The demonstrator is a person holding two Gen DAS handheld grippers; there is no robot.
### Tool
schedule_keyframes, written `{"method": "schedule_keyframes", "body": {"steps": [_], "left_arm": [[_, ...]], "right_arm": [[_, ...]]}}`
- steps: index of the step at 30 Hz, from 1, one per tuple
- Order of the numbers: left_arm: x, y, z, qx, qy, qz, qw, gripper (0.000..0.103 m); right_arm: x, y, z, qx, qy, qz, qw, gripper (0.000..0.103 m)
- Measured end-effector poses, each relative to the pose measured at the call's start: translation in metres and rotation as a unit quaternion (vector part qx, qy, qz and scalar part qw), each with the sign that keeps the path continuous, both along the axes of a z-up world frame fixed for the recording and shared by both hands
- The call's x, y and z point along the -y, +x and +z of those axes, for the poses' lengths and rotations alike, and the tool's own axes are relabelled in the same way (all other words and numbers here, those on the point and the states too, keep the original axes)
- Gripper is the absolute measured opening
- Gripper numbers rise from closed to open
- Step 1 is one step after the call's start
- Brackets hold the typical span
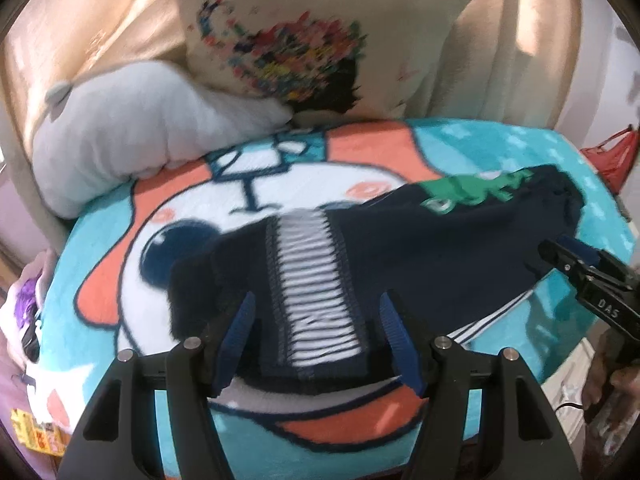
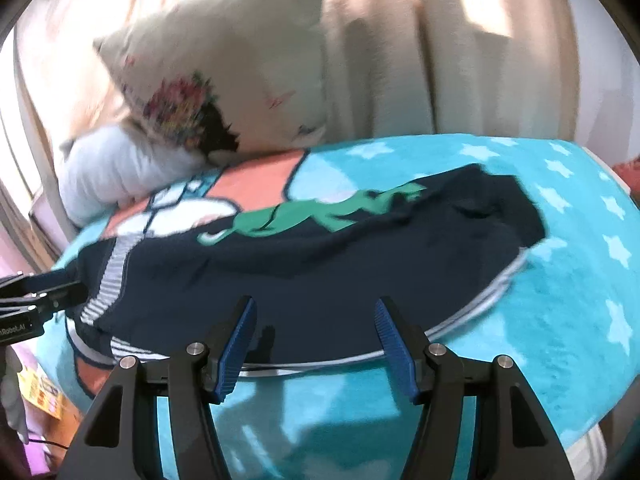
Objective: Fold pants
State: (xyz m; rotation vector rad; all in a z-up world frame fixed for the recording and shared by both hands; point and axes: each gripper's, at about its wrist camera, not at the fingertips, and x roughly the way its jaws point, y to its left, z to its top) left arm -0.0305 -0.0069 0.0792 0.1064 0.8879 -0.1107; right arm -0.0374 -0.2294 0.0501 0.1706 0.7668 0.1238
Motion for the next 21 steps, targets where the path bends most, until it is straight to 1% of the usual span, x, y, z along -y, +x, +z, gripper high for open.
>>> {"method": "schedule_keyframes", "body": {"steps": [2,5,8,10,11,14,15,17,18,21], "left_arm": [[0.008,0.004,0.011,0.007,-0.012,-0.017,0.9998,0.064],[0.025,0.020,0.028,0.011,-0.036,-0.049,0.9981,0.064],[0.052,0.042,0.043,0.013,-0.057,-0.086,0.9946,0.064],[0.079,0.061,0.053,0.012,-0.079,-0.122,0.9893,0.065],[0.087,0.068,0.055,0.010,-0.086,-0.132,0.9874,0.065],[0.129,0.096,0.054,-0.016,-0.098,-0.165,0.9813,0.065],[0.147,0.107,0.051,-0.029,-0.104,-0.182,0.9774,0.065],[0.172,0.124,0.043,-0.054,-0.115,-0.198,0.9719,0.065],[0.186,0.133,0.037,-0.073,-0.123,-0.209,0.9674,0.065],[0.223,0.155,0.017,-0.130,-0.149,-0.241,0.9501,0.065]], "right_arm": [[0.016,-0.005,0.004,0.014,0.012,-0.018,1.000,0.066],[0.044,-0.009,0.007,0.022,0.033,-0.054,0.998,0.068],[0.073,-0.009,0.006,0.013,0.057,-0.090,0.994,0.068],[0.091,-0.008,0.004,0.006,0.075,-0.109,0.991,0.068],[0.099,-0.006,0.002,0.000,0.083,-0.116,0.990,0.068],[0.117,-0.001,-0.004,-0.013,0.105,-0.132,0.986,0.068],[0.122,0.001,-0.007,-0.016,0.110,-0.136,0.984,0.068],[0.128,0.005,-0.011,-0.023,0.115,-0.137,0.984,0.068],[0.128,0.007,-0.012,-0.025,0.117,-0.135,0.984,0.068],[0.127,0.014,-0.013,-0.025,0.113,-0.130,0.985,0.069]]}}
